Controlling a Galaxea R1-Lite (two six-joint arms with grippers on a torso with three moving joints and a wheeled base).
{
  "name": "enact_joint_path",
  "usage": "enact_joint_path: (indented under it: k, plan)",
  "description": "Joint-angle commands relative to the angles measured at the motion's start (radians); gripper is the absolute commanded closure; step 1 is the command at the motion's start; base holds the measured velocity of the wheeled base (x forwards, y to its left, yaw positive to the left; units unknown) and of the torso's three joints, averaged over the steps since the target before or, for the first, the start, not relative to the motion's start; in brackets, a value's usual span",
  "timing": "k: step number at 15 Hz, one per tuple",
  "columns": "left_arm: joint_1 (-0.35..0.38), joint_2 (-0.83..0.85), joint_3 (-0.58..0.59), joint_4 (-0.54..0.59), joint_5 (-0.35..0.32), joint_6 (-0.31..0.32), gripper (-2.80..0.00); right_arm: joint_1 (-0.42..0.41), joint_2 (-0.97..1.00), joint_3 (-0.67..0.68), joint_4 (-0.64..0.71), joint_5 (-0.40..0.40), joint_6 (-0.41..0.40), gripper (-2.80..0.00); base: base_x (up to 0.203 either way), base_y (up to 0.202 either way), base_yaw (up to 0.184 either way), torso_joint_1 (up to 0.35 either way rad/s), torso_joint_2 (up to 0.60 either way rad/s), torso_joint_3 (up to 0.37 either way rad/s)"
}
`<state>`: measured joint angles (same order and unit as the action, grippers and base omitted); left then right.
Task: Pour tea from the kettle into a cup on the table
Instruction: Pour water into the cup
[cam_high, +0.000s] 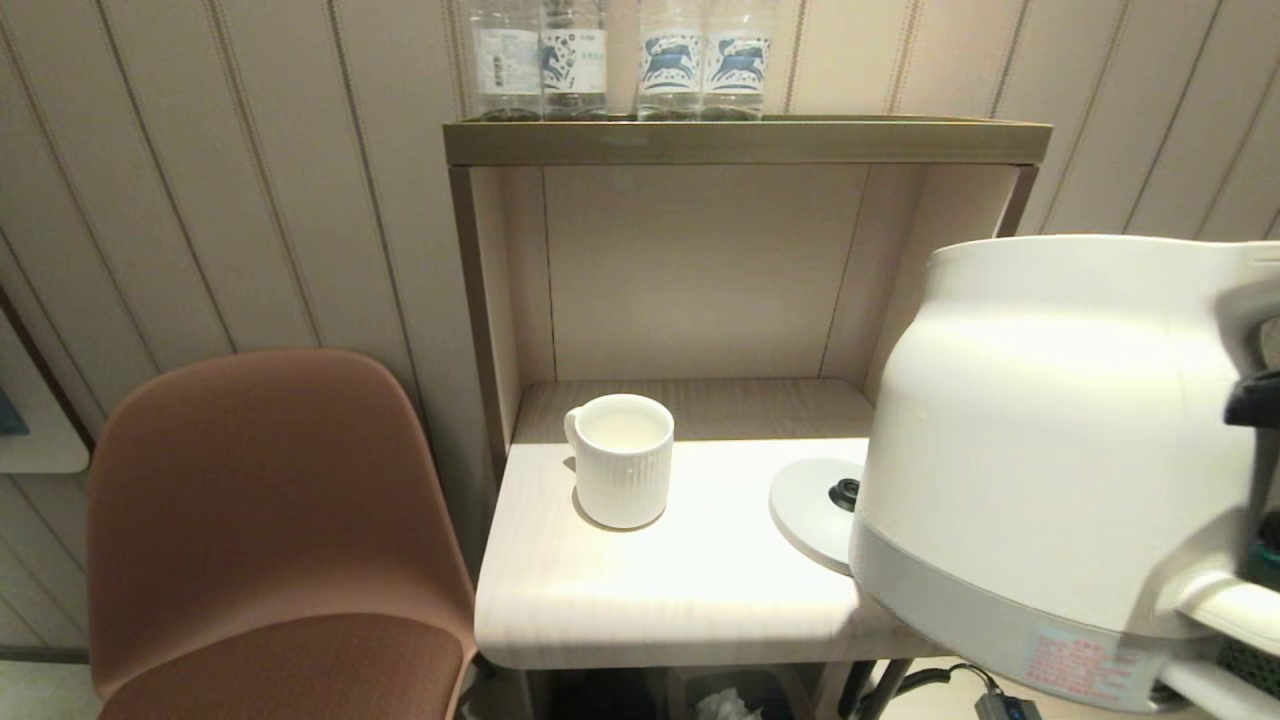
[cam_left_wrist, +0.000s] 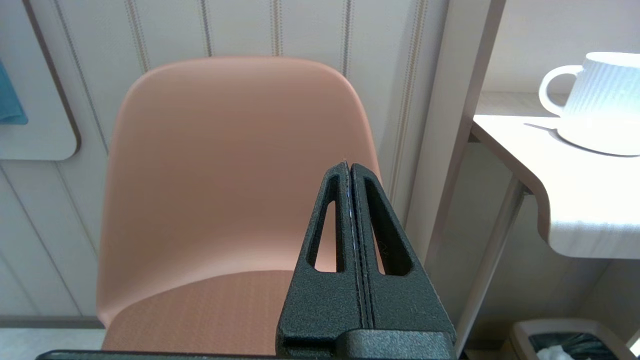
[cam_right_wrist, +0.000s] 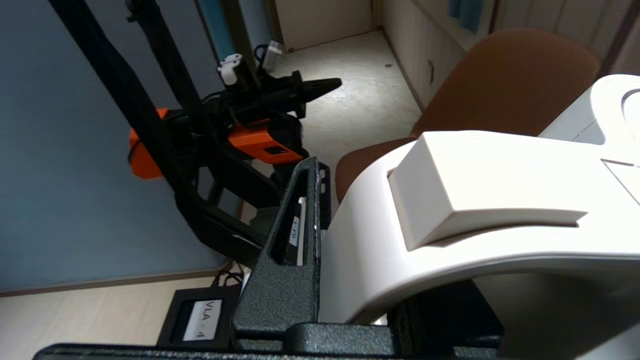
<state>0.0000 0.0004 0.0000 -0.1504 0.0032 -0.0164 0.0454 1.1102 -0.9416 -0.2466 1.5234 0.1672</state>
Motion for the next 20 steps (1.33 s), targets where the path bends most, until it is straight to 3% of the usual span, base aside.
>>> enact_joint_path:
  k: [1,3,5,16,18,20]
  plan:
    - [0.0,0.0,0.0,-0.001,0.0,0.0,0.0,0.062,0.004,-0.011,-0.001,0.047,0.003,0.0,0.0,0.0,0.0,0.0,0.0,0.0]
    - [0.0,0.0,0.0,-0.001,0.0,0.0,0.0,0.153,0.027,-0.028,0.0,0.047,0.006,0.0,0.0,0.0,0.0,0.0,0.0,0.0]
    - [0.0,0.0,0.0,-0.001,0.0,0.0,0.0,0.178,0.053,-0.058,-0.003,0.047,0.005,0.0,0.0,0.0,0.0,0.0,0.0,0.0]
    - [0.0,0.0,0.0,-0.001,0.0,-0.001,0.0,0.127,0.081,-0.041,-0.016,0.047,-0.028,0.0,0.0,0.0,0.0,0.0,0.0,0.0]
    - [0.0,0.0,0.0,-0.001,0.001,0.0,0.0,0.067,0.096,-0.031,-0.016,0.047,-0.071,0.0,0.0,0.0,0.0,0.0,0.0,0.0]
    - [0.0,0.0,0.0,-0.001,0.0,0.0,0.0,0.058,0.139,-0.006,-0.018,0.047,-0.166,0.0,0.0,0.0,0.0,0.0,0.0,0.0]
